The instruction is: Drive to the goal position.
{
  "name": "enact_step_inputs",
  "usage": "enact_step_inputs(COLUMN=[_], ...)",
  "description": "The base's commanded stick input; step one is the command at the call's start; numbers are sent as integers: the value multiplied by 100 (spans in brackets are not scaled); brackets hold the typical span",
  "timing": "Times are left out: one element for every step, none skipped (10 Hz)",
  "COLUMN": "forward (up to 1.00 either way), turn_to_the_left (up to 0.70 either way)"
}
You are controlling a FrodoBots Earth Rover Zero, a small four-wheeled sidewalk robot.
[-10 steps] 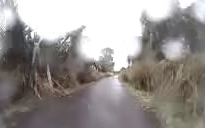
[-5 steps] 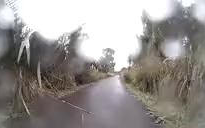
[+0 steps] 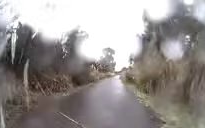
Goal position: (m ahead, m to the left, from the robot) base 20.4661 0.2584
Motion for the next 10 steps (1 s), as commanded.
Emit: enact_step_inputs(forward=[85, 85, 85, 85, 85, 85, 85, 85, 85, 85], turn_to_the_left=[0, 0, 0, 0, 0, 0, 0, 0, 0, 0])
